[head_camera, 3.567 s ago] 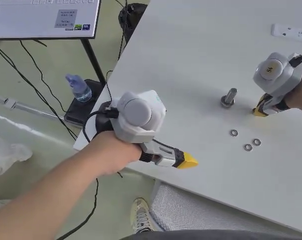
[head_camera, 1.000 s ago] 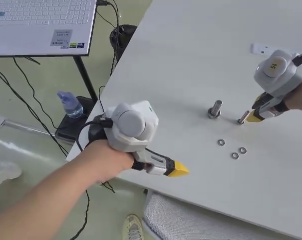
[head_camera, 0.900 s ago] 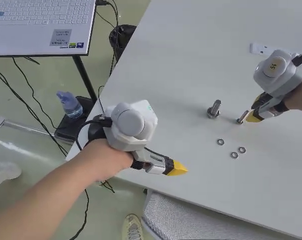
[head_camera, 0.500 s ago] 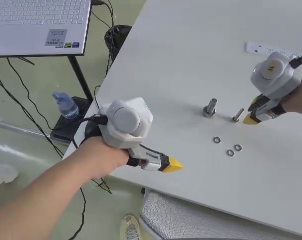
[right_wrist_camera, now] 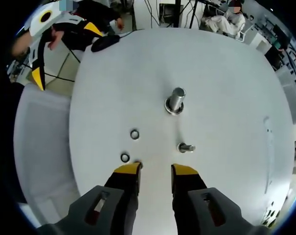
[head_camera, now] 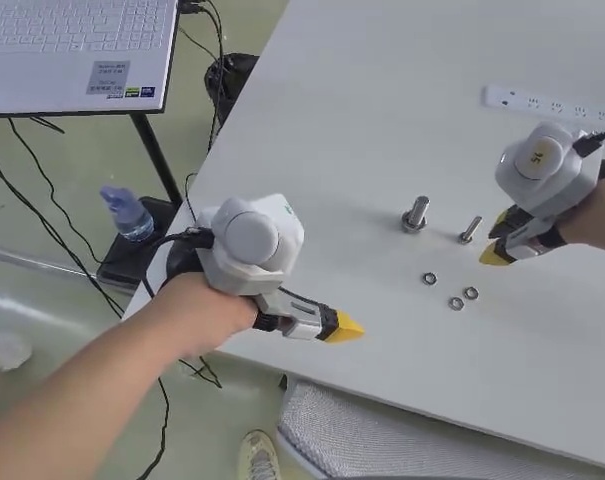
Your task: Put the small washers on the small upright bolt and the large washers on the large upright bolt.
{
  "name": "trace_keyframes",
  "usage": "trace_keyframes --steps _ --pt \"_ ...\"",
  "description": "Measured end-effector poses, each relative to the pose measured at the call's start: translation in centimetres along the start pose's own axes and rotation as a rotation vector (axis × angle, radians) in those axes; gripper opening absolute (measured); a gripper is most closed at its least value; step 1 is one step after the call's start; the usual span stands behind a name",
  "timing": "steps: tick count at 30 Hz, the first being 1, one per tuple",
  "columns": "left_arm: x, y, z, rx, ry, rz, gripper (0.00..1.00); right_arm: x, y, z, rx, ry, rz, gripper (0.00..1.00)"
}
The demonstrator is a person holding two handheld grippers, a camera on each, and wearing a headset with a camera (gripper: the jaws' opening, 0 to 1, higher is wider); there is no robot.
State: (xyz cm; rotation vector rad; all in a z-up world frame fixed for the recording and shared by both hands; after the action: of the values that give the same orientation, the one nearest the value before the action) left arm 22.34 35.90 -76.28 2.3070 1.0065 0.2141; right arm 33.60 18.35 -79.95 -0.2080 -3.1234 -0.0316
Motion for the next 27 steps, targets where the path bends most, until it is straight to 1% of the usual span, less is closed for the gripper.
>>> trace_keyframes --steps 3,8,10,18,24,27 --pt "-0.1 0.1 0.0 -0.002 0.0 -0.001 0.94 0.0 -0.2 0.2 0.0 0.006 0.001 0.26" --pt "-0.5 0.6 0.2 -0.006 0.0 0.006 0.93 0.7 -0.5 0.3 0.001 0.011 -0.008 0.27" --pt "-0.4 0.6 0.2 -0.009 0.003 0.004 0.93 1.0 -0.6 0.4 0.002 0.015 -0.008 0.27" --pt "-0.5 0.3 0.6 0.005 0.005 0.003 0.92 1.7 -1.0 0.9 0.012 0.017 -0.028 0.27" --pt "-0.4 0.3 0.5 0.009 0.009 0.0 0.92 2.4 -0.9 1.7 0.009 0.023 -0.039 0.28" --pt "-0.2 0.1 0.5 0.02 0.017 0.015 0.91 2.5 -0.9 2.1 0.006 0.022 -0.041 0.28"
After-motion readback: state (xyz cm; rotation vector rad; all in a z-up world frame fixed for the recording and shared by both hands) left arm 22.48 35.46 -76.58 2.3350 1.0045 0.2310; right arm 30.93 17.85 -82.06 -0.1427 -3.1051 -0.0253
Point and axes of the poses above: the centre of the closed fingertips' face, and the gripper's own axes: z roughly forward along the fingers, x roughly to its left, y roughly out of its top, the point moved 1 cm from there along -z, roughly backward along the fingers, and after that the axes turned 14 degrees about x, right-handed, at the moved point
